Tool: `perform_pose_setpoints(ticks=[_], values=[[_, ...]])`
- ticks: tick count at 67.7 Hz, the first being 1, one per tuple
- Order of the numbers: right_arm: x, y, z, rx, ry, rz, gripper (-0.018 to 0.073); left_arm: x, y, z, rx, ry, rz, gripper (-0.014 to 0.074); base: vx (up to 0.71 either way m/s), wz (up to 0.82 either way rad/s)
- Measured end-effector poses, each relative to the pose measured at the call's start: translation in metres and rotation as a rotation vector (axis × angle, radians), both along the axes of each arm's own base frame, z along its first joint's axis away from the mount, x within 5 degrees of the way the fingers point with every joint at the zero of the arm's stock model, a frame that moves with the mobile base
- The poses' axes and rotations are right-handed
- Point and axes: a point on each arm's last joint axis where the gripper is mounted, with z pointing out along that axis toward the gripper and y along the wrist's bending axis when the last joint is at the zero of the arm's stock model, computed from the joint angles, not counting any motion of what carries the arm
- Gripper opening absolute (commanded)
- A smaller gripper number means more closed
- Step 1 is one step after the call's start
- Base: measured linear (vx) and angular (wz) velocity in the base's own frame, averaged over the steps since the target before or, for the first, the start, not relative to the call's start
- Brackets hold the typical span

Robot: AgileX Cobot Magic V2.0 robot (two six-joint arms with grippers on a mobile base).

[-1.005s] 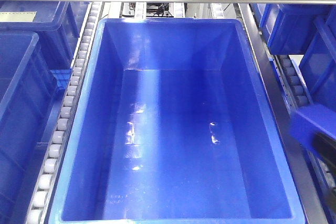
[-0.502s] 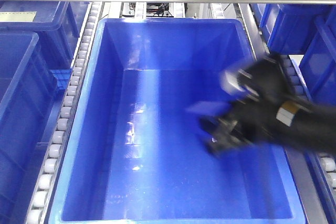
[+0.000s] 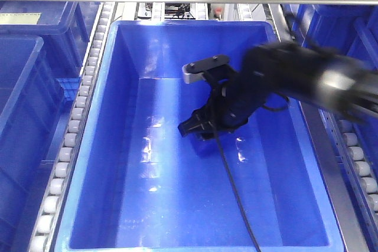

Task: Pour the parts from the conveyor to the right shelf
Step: 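Extend the right arm and lower the blue block into the bin, then open the right gripper to release the block in the bin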

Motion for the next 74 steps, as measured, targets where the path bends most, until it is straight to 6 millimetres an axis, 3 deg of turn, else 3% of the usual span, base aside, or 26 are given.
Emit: perform_pose_setpoints(ticks=[13, 22, 30, 48, 69, 74], values=[[0.026, 0.009, -0.01, -0.098, 0.078, -0.026, 0.0295, 0.0, 0.0, 0.0, 0.0, 0.0, 0.0, -0.0006, 0.0, 0.0], [0.033, 0.014, -0.012, -0.099, 0.1, -0.039, 0.0449, 0.0, 0.0, 0.0, 0.0, 0.0, 0.0, -0.0006, 0.0, 0.0], [0.036, 0.015, -0.013, -0.093, 0.092, -0.044, 0.0533, 0.0, 0.0, 0.0, 0.0, 0.0, 0.0, -0.0006, 0.0, 0.0], [0.037, 0.016, -0.008, -0.074, 0.062, -0.047, 0.0547, 0.0, 0.0, 0.0, 0.0, 0.0, 0.0, -0.0006, 0.0, 0.0], [0.024, 0.009, 0.042, -0.006, -0.039, -0.054, 0.0547, 0.0, 0.0, 0.0, 0.0, 0.0, 0.0, -0.0006, 0.0, 0.0], [0.02, 0.007, 0.047, 0.007, -0.061, -0.054, 0.0547, 0.0, 0.0, 0.0, 0.0, 0.0, 0.0, -0.0006, 0.0, 0.0]])
